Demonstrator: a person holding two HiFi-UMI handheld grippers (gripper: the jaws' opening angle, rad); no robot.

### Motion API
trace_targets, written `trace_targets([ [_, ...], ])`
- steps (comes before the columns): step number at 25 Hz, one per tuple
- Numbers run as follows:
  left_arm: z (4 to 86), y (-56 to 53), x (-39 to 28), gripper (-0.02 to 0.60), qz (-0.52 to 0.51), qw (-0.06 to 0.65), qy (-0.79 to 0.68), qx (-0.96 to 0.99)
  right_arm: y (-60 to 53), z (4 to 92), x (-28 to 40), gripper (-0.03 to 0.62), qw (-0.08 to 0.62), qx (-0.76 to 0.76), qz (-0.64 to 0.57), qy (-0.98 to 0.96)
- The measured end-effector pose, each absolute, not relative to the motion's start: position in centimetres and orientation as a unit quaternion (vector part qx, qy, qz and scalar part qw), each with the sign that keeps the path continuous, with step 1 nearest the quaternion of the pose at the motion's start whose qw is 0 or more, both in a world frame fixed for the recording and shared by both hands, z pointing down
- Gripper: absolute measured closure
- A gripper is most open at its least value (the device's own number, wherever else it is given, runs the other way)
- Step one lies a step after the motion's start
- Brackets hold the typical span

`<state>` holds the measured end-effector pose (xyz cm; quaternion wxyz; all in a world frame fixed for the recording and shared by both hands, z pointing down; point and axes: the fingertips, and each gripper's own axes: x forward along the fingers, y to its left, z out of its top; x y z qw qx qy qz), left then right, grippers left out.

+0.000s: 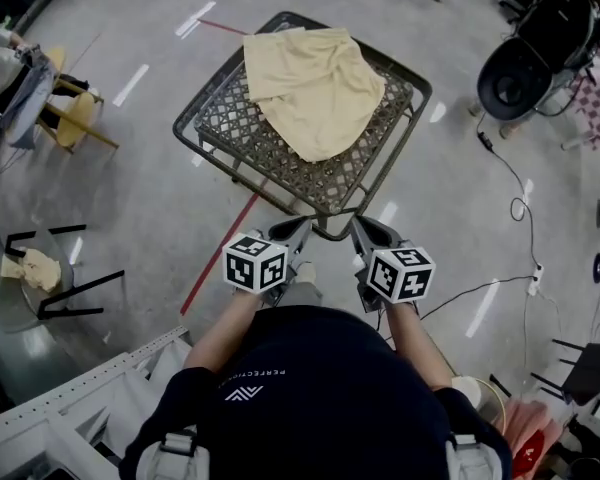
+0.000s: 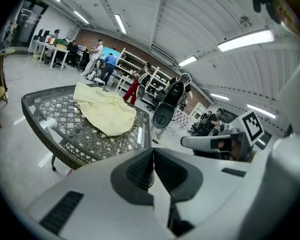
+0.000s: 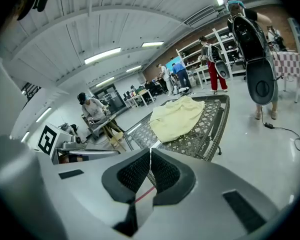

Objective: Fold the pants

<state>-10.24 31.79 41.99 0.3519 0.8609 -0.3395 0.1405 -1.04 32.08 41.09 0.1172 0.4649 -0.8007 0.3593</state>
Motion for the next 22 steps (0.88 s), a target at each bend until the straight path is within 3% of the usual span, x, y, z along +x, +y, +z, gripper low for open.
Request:
trace_targets([
  [22, 43.6, 26.5, -9.8, 0.569, 0.139, 0.340, -0.303, 0.879, 25.4, 42.6, -1.3, 0.557, 0.140, 0.472, 0.356, -0.794],
])
